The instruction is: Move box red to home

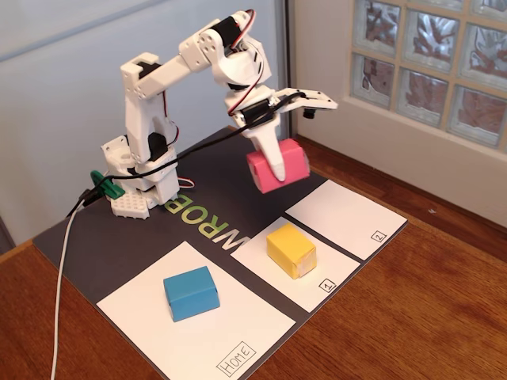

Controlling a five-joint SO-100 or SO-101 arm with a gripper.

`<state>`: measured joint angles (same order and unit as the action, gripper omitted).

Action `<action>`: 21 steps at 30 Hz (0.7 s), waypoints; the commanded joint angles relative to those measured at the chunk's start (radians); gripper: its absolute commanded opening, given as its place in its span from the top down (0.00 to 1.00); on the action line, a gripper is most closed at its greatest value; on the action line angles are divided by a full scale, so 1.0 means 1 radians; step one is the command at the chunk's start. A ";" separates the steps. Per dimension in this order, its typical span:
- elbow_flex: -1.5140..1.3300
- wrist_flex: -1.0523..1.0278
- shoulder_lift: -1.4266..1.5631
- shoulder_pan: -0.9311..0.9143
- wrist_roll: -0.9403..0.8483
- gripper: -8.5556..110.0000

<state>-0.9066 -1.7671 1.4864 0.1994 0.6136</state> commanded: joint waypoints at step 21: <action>-0.727 0.137 0.495 -0.147 -0.138 0.93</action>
<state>-1.6076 -1.6567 1.9328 0.0782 0.5016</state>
